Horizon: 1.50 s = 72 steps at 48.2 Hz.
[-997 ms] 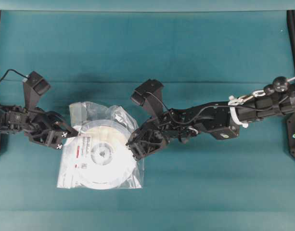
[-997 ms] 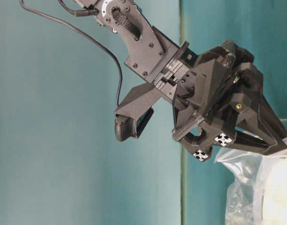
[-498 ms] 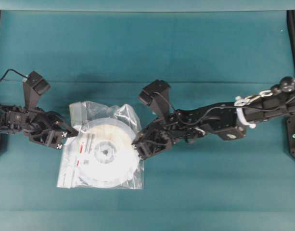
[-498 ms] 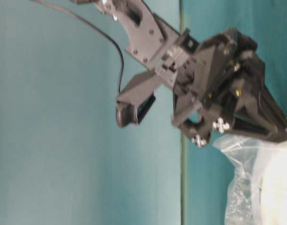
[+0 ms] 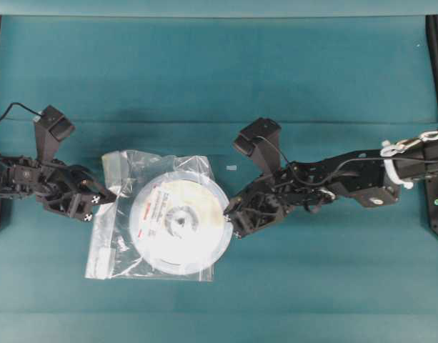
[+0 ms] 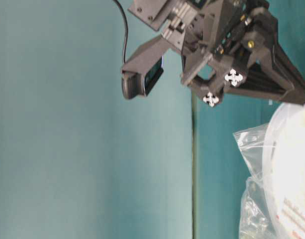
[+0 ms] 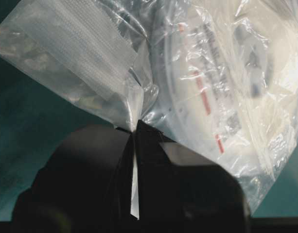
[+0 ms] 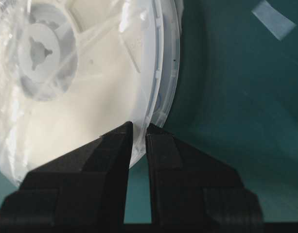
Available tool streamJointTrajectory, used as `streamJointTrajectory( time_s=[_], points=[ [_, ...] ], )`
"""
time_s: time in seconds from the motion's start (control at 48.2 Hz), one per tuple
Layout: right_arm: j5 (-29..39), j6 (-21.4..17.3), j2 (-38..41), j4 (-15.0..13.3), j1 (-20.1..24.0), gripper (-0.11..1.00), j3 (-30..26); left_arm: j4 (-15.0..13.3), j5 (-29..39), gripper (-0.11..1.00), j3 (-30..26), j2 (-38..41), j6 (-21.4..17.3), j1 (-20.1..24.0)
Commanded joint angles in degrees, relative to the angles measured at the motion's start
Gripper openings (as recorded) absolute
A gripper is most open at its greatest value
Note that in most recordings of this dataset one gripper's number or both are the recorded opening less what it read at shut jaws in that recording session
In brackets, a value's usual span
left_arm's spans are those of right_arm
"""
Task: Take out the reel from the clear zip bag.
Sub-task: 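Pull the reel rightward out of the bag while left gripper holds bag, then set the white reel on the table and open the right gripper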
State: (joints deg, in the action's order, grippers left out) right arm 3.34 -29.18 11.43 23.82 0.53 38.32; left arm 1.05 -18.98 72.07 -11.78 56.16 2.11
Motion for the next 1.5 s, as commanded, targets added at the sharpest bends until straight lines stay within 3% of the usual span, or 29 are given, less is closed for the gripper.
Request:
streamJointTrajectory(
  time_s=[0.0, 0.311, 1.038, 1.474],
  points=[
    [0.09, -0.62, -1.41, 0.26, -0.35, 0.12, 0.79, 0.18, -0.35, 0.01, -0.62, -0.26, -0.09, 0.09],
    [0.44, -0.62, -4.75, 0.26, -1.05, 0.12, 4.48, 0.18, -0.35, 0.01, -0.62, -0.26, -0.09, 0.09],
    [2.11, -0.70, -19.16, 2.64, -3.08, 0.08, 19.78, 0.18, -0.26, 0.01, -0.62, -0.26, 0.00, 0.09],
    [3.52, -0.70, -24.35, 2.72, -3.16, 0.04, 22.94, 0.18, -0.35, 0.01, -0.62, -0.26, 0.00, 0.09]
  ],
)
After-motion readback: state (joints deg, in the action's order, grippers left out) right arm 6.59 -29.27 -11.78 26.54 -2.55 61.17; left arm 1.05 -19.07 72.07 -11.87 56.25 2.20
